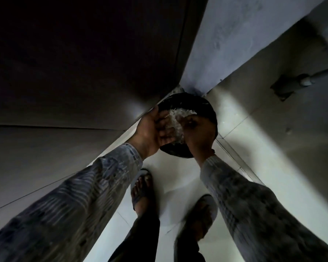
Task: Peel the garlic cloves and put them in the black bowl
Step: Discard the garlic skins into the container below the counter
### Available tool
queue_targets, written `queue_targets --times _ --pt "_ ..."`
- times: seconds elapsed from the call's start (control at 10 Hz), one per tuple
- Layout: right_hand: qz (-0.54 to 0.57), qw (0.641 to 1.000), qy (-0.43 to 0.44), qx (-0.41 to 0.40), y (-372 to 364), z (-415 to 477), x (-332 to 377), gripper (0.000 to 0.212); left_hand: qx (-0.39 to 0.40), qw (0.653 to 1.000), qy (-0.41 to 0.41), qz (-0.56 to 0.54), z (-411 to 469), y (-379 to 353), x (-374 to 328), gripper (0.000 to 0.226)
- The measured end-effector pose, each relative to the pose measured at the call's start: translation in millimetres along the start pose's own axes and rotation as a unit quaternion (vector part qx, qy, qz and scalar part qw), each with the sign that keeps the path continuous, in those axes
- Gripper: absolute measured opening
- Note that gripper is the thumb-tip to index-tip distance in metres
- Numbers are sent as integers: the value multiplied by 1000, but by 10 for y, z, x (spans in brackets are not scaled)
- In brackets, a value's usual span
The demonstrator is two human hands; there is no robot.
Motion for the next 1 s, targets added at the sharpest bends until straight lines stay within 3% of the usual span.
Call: queue_targets --times 0.1,0.2,0.3,0.4,0.5,0.6,0.7,0.8,0.9,1.0 --pt "-14 986 155 58 -171 -301 180 36 -6 1000 7 -25 7 -147 -68 56" --pt "-122 973 171 95 -333 -169 63 47 -10 999 -50 3 -166 -499 -334 50" --pt "-101 991 33 78 -227 26 66 36 -57 980 -163 99 -272 -559 -419 48" --pt "66 987 -44 143 -183 -92 511 44 -52 894 -309 319 -402 -543 -295 50" --pt "90 988 8 125 -99 -292 828 50 -32 928 -273 252 -346 -476 -283 48" --pt "-78 959 274 1 -127 -314 919 46 31 988 -113 102 -384 -529 -333 65" --pt "-168 948 268 32 -75 -127 655 52 67 996 -56 20 -538 -502 -345 84" --pt "-276 946 124 116 43 290 179 60 45 995 -79 43 -788 -258 -254 75" --pt "-278 938 131 158 79 280 230 73 -54 973 -158 159 -886 -20 -304 41" --pt "-254 941 113 193 340 -3 435 91 -132 827 -244 488 -1044 94 -455 62"
Point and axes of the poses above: each hand's wrist, its own z-axis towards the middle knuckle, its own y-axis out of the back of the hand, x = y × z, the point moved 6 cm from there along z, towards the middle knuckle, and after that the axes turned 2 degrees about -y, right-handed, at the moved point
